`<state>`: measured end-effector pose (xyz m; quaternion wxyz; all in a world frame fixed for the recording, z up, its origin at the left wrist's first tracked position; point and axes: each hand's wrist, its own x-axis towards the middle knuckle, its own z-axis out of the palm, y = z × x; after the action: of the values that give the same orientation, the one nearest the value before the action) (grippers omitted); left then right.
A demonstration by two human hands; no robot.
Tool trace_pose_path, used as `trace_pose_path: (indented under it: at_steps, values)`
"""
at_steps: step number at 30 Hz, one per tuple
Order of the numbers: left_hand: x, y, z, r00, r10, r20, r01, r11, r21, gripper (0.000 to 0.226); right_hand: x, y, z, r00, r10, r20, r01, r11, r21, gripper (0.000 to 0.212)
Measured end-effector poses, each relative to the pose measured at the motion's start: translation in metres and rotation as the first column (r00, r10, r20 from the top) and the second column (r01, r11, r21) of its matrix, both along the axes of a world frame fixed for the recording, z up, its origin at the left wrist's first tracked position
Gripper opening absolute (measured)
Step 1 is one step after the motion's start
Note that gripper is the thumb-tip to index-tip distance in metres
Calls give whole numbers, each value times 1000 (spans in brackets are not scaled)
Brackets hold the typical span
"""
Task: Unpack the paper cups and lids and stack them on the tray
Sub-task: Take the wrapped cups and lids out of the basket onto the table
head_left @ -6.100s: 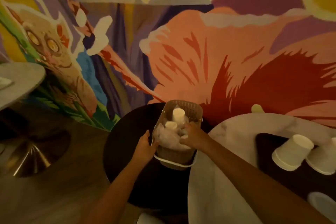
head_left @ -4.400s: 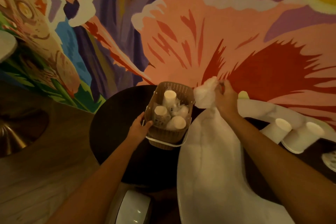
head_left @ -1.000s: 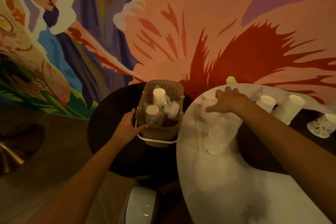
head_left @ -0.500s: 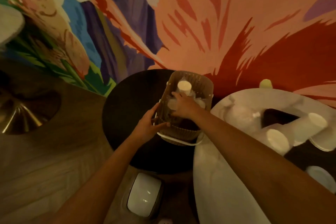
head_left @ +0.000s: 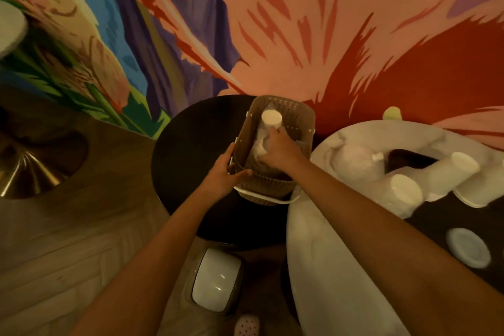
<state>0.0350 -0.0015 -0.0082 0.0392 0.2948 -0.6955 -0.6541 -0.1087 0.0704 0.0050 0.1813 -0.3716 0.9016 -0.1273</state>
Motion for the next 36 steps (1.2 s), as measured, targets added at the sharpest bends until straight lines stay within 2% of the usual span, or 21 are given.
trace_pose_path:
  at_steps: [2,5,8,13,16,20,24,27,30,36]
  values:
    - [0,5,5,1000,13,-20,-12,999,46,78,0,15,33,1000,2,-13,-3,999,-49,70]
    - [3,8,9,1000,5,-17,-4,996,84,75,6,47,85,989,48,-139,-58,996,-73,77]
    - [3,10,8,1000,26,7,-27,998,49,75,20,86,131,993,-8,-117,-11,987,-163,78]
    - [0,13,3,993,105,46,-107,993,39,76,48,149,172,994,-7,-105,-5,993,-114,78]
    - [1,12,-1,990,131,52,-135,987,85,77,60,174,161,998,5,-65,-5,1000,-7,76]
    - [2,14,-2,990,138,24,-140,987,73,78,67,192,121,999,19,-47,-12,990,141,78]
    - [2,13,-2,991,129,34,-131,988,78,78,70,206,81,1000,24,-7,-22,976,217,69]
    - [1,13,-1,990,130,47,-133,988,83,78,71,211,60,999,6,36,-16,957,289,70]
    - [3,11,-2,990,128,54,-132,988,74,79,70,212,53,999,-1,41,-11,953,304,74]
    - [2,10,-2,990,126,55,-130,988,85,80,66,203,81,996,66,-63,-46,958,283,74]
